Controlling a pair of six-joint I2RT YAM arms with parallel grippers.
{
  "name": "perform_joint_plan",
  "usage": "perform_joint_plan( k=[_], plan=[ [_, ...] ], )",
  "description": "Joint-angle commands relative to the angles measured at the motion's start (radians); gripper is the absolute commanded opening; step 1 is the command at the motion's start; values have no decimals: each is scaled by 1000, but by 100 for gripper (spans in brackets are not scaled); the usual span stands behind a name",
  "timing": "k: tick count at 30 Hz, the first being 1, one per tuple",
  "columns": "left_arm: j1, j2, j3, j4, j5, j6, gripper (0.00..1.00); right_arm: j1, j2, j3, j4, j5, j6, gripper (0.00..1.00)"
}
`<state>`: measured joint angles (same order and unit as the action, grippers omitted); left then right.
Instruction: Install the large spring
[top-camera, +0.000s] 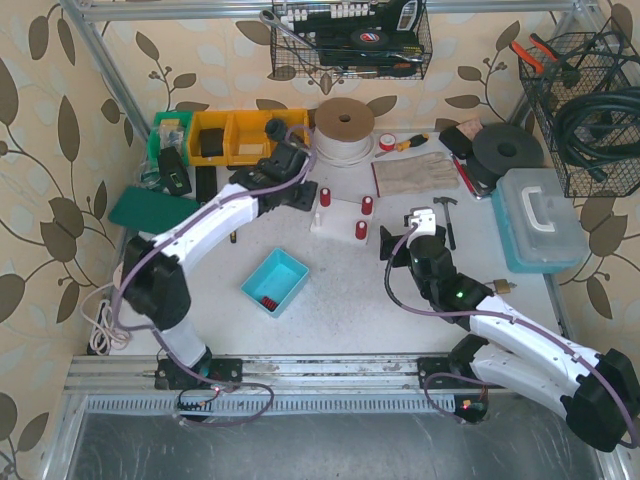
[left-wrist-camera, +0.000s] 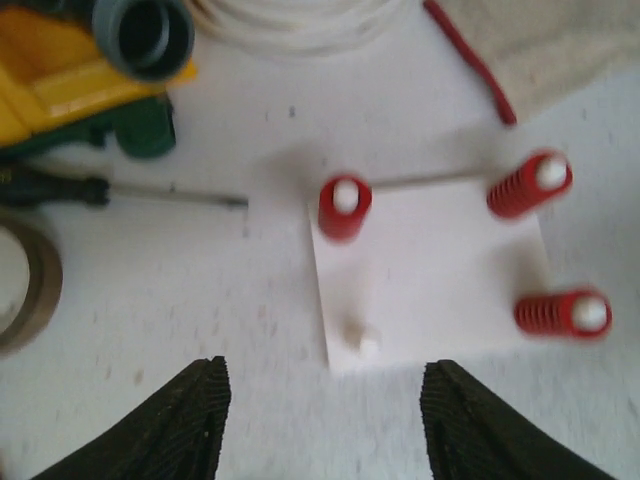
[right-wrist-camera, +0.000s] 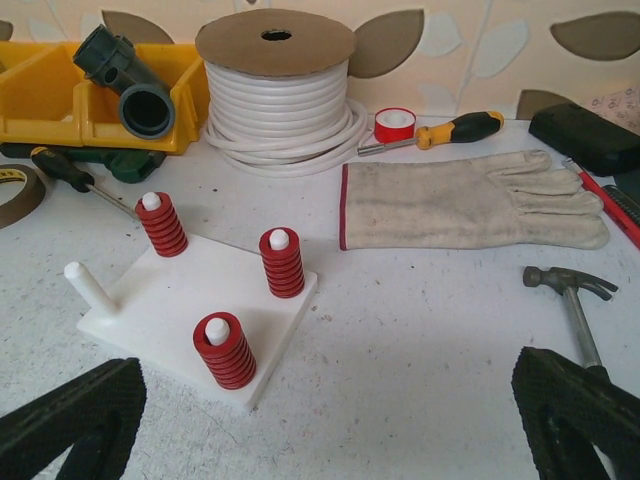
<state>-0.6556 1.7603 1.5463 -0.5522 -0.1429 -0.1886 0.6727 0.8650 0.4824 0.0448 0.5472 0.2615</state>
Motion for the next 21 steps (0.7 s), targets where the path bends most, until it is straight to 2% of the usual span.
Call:
perform_joint_plan(
  k=[1, 4, 10, 16, 21],
  plan=[
    [-3, -148, -155, -133, 66, -39, 52, -5, -4, -7, -5, -13, 4, 98],
    [-3, -258, -274, -164, 84, -65, 38, -5, -4, -7, -4, -16, 7, 98],
    [-3, -433, -478, -163, 145, -104, 29, -7, -1, -2, 2, -86, -2, 98],
    [-3, -461, -604, -69, 283, -128, 27, -6, 53, 5, 98, -338, -54, 95],
    [-3, -367, -608, -76, 338, -110, 38, -5, 89, 8, 119, -388, -55, 93]
  ],
)
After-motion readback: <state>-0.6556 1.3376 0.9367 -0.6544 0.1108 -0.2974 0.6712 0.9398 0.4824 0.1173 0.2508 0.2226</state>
